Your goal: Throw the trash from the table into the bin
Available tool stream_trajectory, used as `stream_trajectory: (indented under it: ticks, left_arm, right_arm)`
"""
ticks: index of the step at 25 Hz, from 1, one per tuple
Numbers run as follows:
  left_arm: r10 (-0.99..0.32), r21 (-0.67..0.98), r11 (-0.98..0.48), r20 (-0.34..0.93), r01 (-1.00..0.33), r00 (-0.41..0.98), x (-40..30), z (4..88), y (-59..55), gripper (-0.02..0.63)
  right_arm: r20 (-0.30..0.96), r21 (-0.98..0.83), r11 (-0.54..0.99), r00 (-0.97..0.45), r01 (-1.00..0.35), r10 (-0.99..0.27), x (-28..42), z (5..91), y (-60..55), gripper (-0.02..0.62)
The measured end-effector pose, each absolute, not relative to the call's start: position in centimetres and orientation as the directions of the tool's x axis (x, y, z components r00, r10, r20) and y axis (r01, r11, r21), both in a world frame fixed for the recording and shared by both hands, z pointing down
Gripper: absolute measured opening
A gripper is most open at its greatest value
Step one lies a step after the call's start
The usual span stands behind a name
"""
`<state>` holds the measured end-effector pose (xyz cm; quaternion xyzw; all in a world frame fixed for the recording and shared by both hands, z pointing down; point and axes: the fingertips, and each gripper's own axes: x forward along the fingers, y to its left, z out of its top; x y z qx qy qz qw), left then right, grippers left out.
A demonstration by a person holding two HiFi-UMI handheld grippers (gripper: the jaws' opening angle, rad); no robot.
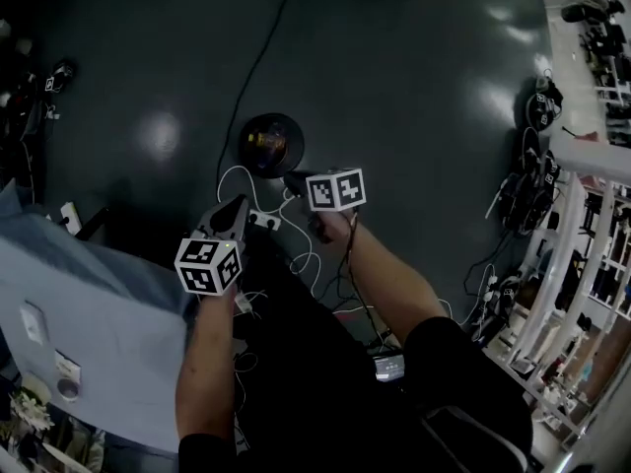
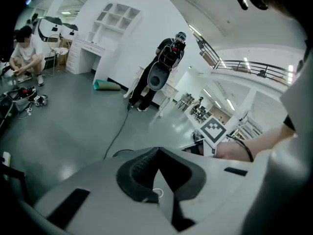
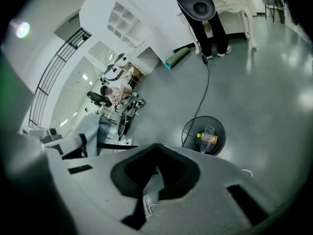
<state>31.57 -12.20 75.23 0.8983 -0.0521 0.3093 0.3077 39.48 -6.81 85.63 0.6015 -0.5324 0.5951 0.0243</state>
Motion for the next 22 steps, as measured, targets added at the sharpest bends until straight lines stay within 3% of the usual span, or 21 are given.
stream_trajectory:
  ticks: [11, 22]
  left_arm:
    - [0.070, 0.461, -0.853, 0.566, -0.245, 0.822, 27.2, 63.5, -8.9, 0.012]
    - [-0.154, 0.401, -0.825, 0.517, -0.397, 0.842, 17.0, 53.8, -11.2, 0.012]
  right_arm:
    - [0.626, -0.673, -0.275, -0.330, -0.687, -0.707, 35.1, 72.6, -8.2, 0.002]
    - [0.521, -0.640, 0.014, -0.447, -0.768, -0.727, 26.3, 59.0, -12.0, 0.002]
